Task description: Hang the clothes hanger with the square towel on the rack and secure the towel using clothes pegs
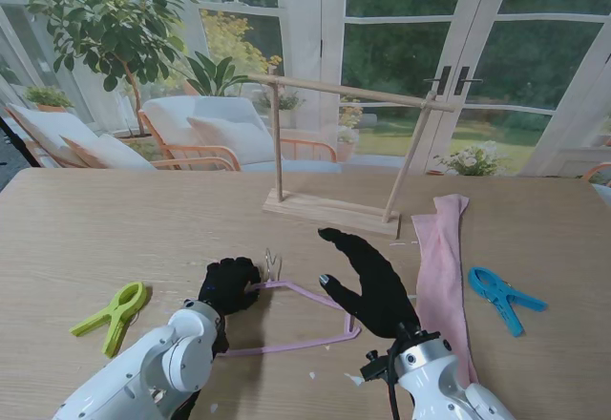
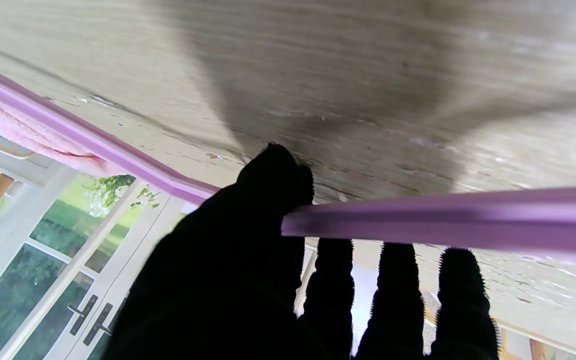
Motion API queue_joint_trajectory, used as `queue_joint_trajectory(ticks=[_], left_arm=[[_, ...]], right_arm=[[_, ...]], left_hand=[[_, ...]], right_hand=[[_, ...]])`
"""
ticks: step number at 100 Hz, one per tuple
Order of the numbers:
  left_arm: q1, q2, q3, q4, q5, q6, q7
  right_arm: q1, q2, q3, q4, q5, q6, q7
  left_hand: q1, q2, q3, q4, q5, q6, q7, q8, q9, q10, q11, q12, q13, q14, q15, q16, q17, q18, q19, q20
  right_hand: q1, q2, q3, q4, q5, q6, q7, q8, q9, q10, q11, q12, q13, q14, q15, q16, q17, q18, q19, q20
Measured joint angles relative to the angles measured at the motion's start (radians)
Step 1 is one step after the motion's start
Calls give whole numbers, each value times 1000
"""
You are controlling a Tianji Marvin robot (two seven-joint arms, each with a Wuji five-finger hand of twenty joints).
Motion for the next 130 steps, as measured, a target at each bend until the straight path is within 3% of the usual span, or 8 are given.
queue_joint_trajectory(ticks=[12, 33, 46, 62, 79, 98, 115, 130], left_arm=[[30, 1, -36, -38, -13, -1, -30], [89, 4, -117, -129, -38, -32, -69], [125, 10, -171, -189, -55, -63, -113], [162, 18, -225, -246, -82, -103, -136], [191, 25, -271, -295, -114, -138, -182], [206, 34, -301, -333, -169, -174, -230], [212, 39, -313, -359, -224, -197, -258], [217, 40, -314, -377, -249, -213, -259]], right_arm=[[0, 0, 0, 0, 0, 0, 0], [0, 0, -1, 1, 0, 0, 0], [1, 0, -2, 1, 0, 0, 0], [1, 0, -3, 1, -1, 0, -1], [2, 0, -5, 1, -1, 0, 0], [2, 0, -5, 1, 0, 2, 0], [2, 0, -5, 1, 0, 2, -1], [2, 0, -5, 1, 0, 2, -1]], left_hand=[[11, 11, -13, 0, 23, 48, 8, 3, 16, 0, 0, -1, 0, 8, 0, -11, 0, 2, 0, -1], [12, 11, -13, 0, 60, 67, 8, 19, 106, 13, 0, -1, 4, 26, -4, -39, 0, 17, 0, -1], [12, 11, -13, 0, 84, 69, 7, 27, 246, 28, 0, -15, 97, 57, -14, -94, 1, 53, 56, -4], [12, 10, -12, 0, 110, 66, -7, 30, 397, 53, -8, -52, 211, 100, -11, -132, 50, 105, 167, -83], [12, 4, -8, 0, 127, 50, -28, 30, 533, 94, -19, -48, 349, 161, 39, -132, 128, 167, 281, -93], [12, 0, -8, 0, 127, 38, -43, 31, 666, 130, 24, 37, 488, 230, 173, -78, 220, 231, 453, -81], [12, 0, -18, 0, 127, 38, -46, 35, 690, 142, 123, 110, 588, 271, 332, 26, 326, 315, 598, 2], [33, 11, -50, 0, 113, 48, -40, 41, 696, 143, 273, 239, 696, 272, 534, 165, 465, 353, 666, 257]], right_hand=[[0, 0, 0, 0, 0, 0, 0, 0, 0, 0, 0, 0, 0, 0, 0, 0, 0, 0, 0, 0], [0, 0, 0, 0, 0, 0, 1, 0, 0, 0, 0, 0, 0, 0, 0, 0, 0, 0, 0, 0], [0, 0, 0, 0, 0, 0, 1, 0, 0, 0, 1, 0, 0, 0, 0, 0, 0, 0, 0, 0], [0, 0, 0, 0, 0, 0, 1, 0, 0, 0, 1, 0, 0, 0, 0, 0, 0, 0, 0, 0], [0, 0, 0, 0, 0, 0, 3, 1, 0, 0, 1, 0, 0, 0, 0, 0, 0, 0, 0, 0], [0, 0, 0, 0, 4, 0, 11, 1, 0, 0, 2, 0, 0, 0, 0, 0, 0, 0, 1, 0], [0, 0, 0, 0, 4, 0, 12, 1, 0, 0, 2, 0, 0, 0, 0, 0, 0, 0, 1, 0], [0, 0, 0, 0, 4, 0, 12, 1, 0, 0, 2, 0, 0, 0, 0, 0, 2, 0, 1, 0]])
